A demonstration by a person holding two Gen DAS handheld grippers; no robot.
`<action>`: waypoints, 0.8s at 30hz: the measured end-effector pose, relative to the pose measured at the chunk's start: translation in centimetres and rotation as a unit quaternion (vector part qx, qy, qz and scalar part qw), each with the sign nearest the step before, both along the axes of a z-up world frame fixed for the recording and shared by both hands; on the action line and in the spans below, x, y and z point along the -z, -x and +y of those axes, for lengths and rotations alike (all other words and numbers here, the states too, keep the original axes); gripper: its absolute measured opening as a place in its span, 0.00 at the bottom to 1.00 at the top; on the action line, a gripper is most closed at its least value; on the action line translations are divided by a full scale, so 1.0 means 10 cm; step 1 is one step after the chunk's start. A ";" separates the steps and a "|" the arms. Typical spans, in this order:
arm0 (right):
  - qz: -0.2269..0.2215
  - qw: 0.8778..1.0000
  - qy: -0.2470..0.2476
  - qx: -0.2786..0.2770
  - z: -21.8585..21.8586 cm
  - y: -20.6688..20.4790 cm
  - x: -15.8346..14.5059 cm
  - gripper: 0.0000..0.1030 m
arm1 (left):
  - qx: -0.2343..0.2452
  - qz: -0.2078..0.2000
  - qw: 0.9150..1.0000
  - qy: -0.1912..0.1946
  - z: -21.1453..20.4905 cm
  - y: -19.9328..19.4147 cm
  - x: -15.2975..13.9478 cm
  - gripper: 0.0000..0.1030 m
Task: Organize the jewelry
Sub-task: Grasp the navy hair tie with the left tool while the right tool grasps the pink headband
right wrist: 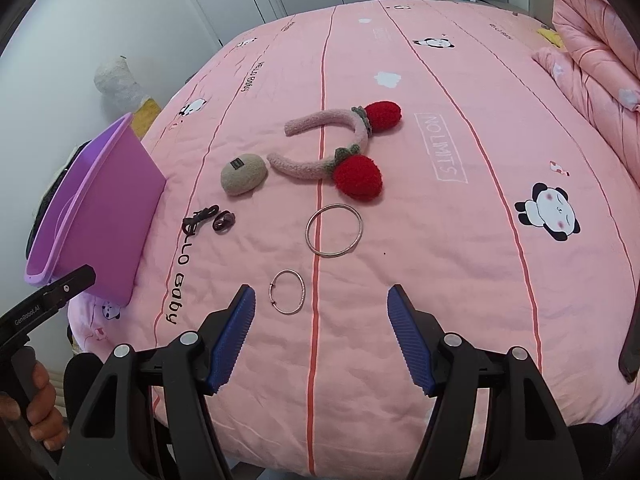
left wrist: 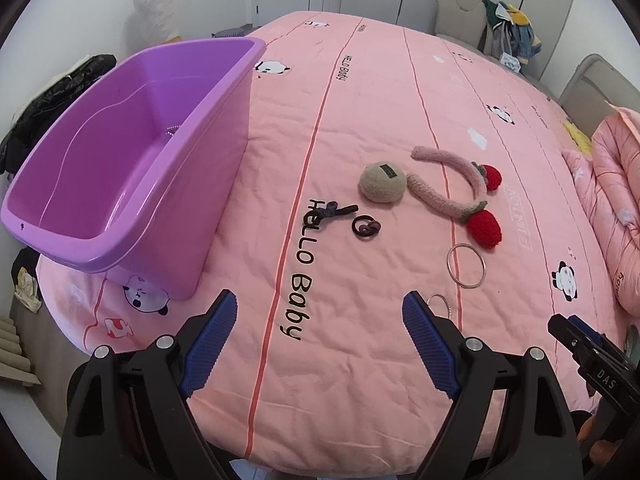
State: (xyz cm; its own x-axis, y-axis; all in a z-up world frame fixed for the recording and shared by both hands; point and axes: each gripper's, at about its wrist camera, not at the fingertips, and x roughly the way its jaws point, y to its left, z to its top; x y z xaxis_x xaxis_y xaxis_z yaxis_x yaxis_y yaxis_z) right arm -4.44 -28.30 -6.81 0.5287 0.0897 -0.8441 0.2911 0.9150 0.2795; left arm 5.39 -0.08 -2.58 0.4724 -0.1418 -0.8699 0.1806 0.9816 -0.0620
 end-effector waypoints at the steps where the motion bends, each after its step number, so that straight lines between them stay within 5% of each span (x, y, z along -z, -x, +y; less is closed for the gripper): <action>1: 0.002 1.000 0.002 -0.001 0.00 -0.03 0.03 0.64 | -0.002 0.002 1.000 -0.001 0.00 -0.03 0.03 0.81; 24: 0.033 0.999 0.012 0.015 -0.51 -1.20 0.60 0.64 | 0.001 0.041 0.999 -0.023 -0.25 -0.97 0.80 0.81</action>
State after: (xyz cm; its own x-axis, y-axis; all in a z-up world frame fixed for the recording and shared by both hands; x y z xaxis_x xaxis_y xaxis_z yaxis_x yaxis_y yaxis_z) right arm 7.52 -33.42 -12.84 0.4746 0.0534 -0.8786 0.3356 0.9118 0.2368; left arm 15.12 -2.56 -10.57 0.3986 -0.1019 -0.9114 0.1783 0.9835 -0.0319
